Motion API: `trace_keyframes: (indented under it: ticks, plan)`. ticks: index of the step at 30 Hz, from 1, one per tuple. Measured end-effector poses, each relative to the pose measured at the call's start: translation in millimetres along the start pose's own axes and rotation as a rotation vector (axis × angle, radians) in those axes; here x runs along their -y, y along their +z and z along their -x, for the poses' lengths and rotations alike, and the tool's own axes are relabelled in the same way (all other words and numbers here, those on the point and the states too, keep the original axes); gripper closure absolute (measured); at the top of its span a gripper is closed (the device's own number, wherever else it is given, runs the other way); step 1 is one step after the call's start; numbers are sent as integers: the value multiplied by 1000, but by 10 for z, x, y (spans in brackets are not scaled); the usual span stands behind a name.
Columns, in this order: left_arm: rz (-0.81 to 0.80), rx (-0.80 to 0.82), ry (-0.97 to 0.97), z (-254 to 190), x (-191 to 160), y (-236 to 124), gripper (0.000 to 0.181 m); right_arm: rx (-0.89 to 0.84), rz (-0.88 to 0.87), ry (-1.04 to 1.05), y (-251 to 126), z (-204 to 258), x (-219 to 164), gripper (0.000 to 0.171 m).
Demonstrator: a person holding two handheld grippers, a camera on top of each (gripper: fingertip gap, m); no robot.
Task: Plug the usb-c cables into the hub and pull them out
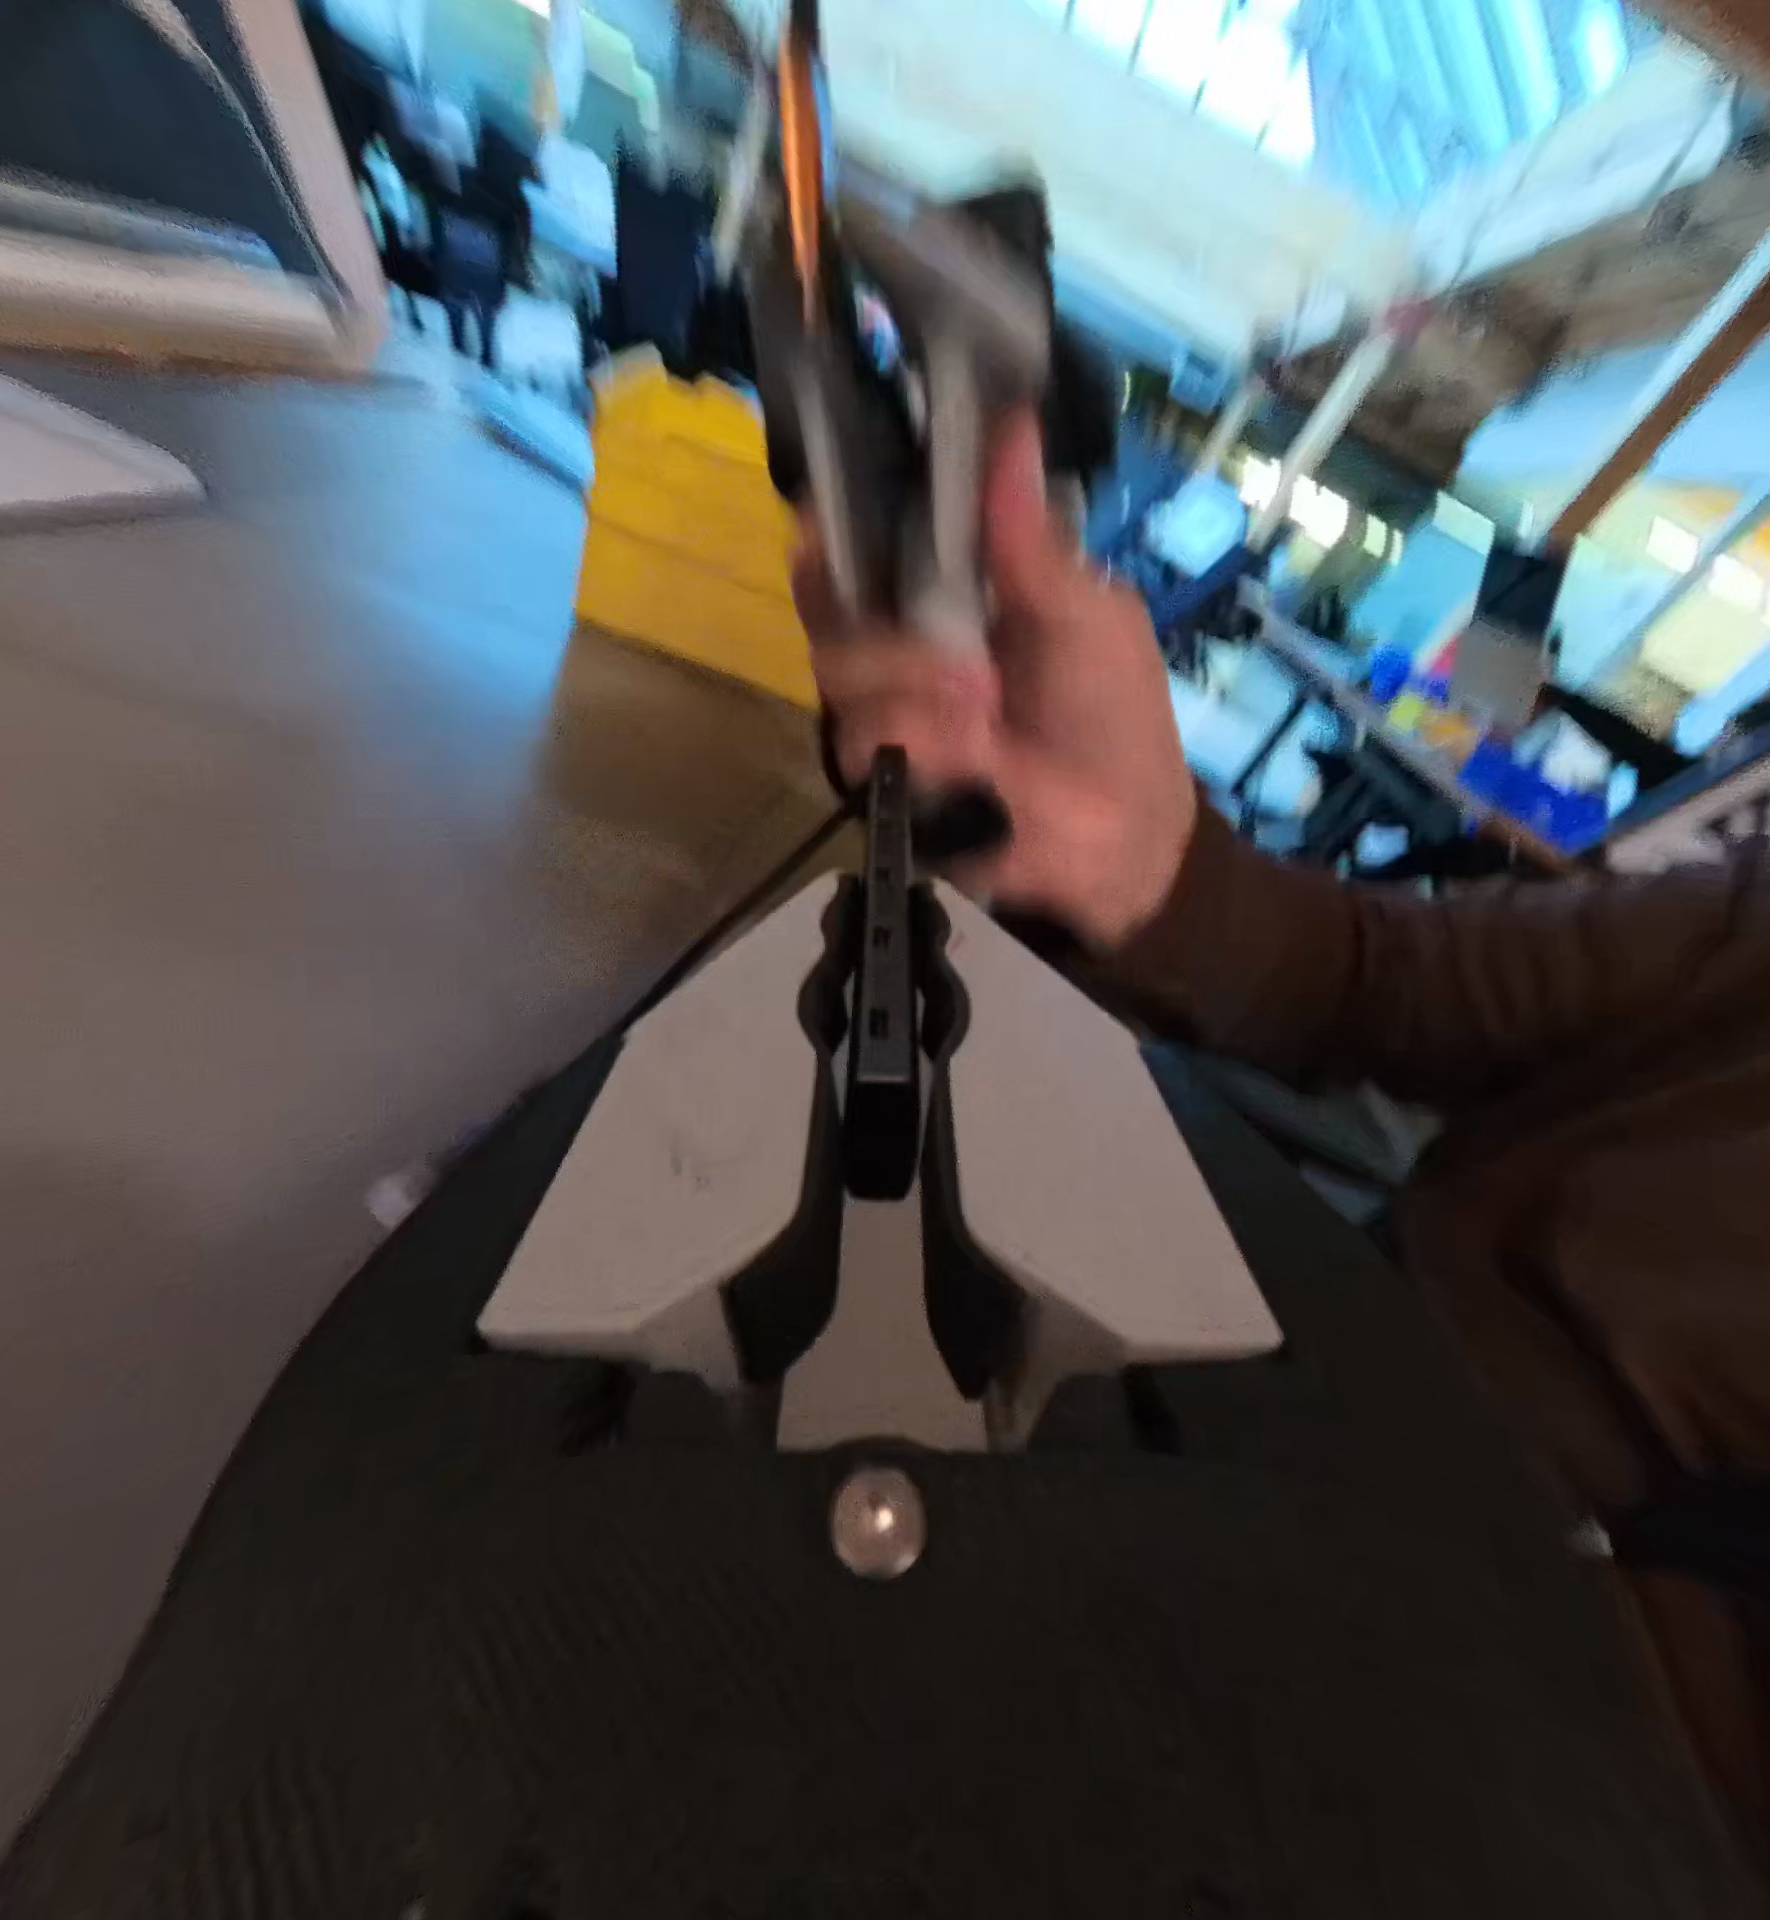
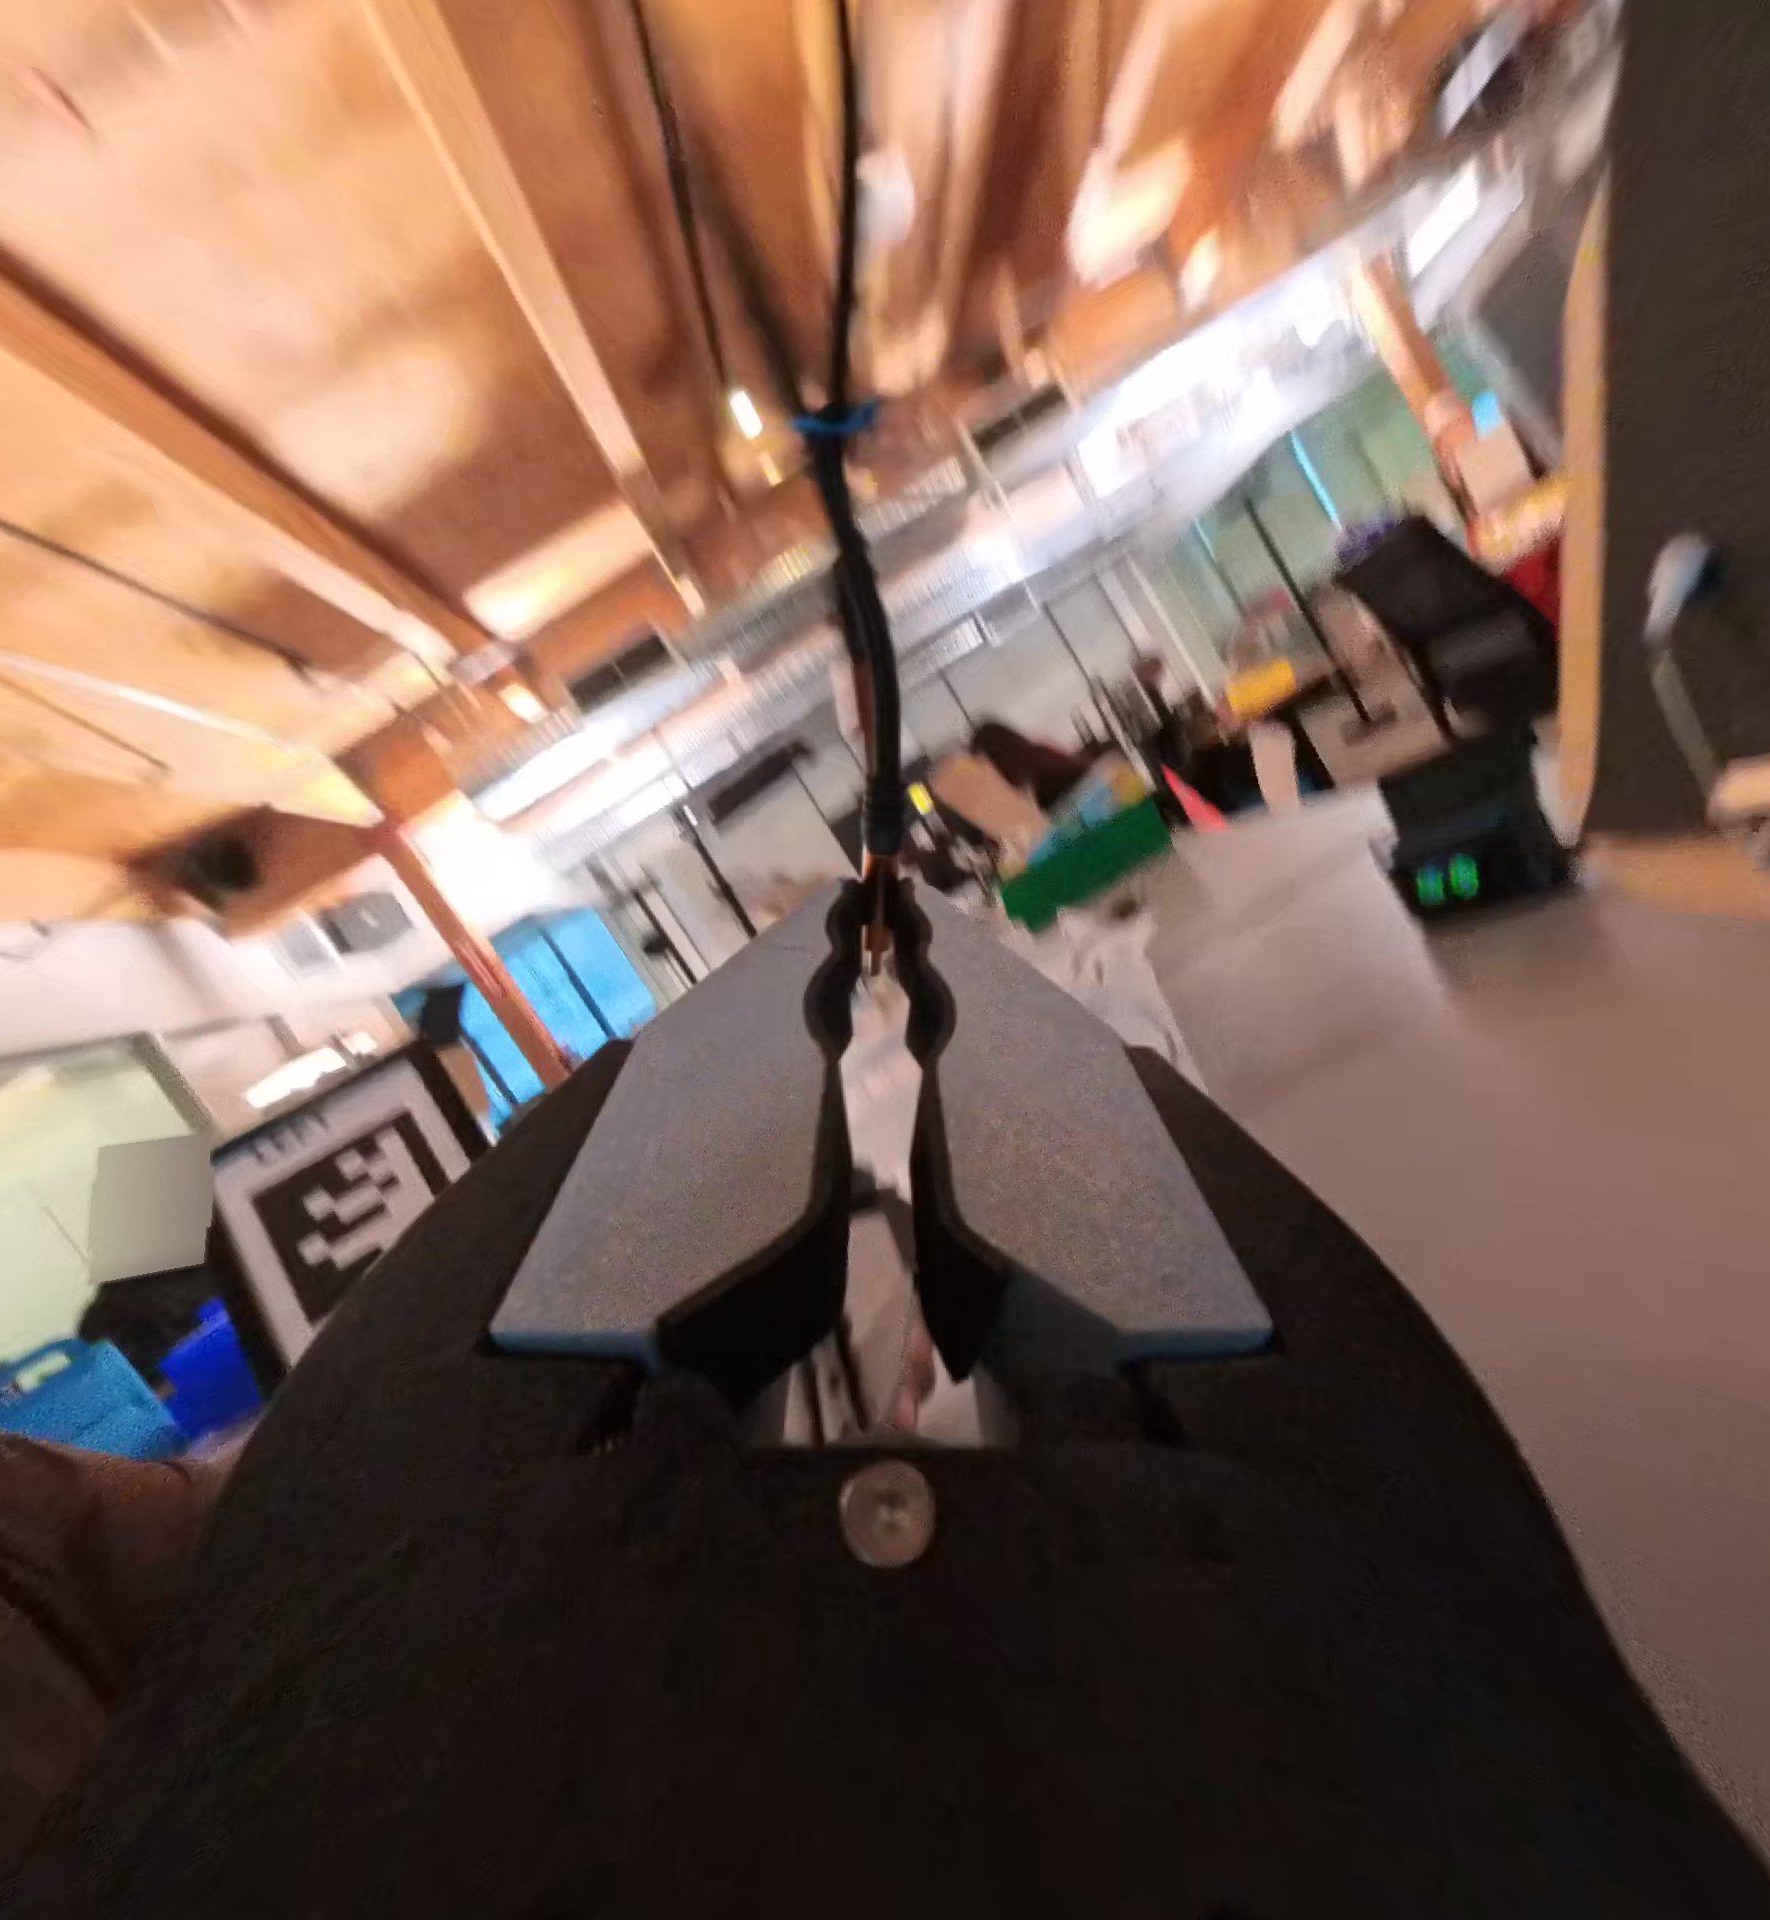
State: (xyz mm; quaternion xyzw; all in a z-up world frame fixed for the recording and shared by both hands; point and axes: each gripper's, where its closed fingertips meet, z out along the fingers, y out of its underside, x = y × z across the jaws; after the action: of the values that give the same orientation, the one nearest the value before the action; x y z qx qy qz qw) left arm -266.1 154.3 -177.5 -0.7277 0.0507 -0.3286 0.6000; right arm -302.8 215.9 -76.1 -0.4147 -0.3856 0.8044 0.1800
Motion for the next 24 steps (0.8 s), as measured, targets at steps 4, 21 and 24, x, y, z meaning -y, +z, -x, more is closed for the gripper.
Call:
trace_keyframes:
  ticks: [4,21,24]
  plan:
    - [13,19,162,-124,-7,113,174,-8,187,-150,-29,15,-102,169]
    - [-27,327,481,87,138,-9,174,-349,327,-724,-1327,1115,696,169]
    - [12,340,523,92,81,35,174,-622,412,-774,-2070,1026,1116,168]
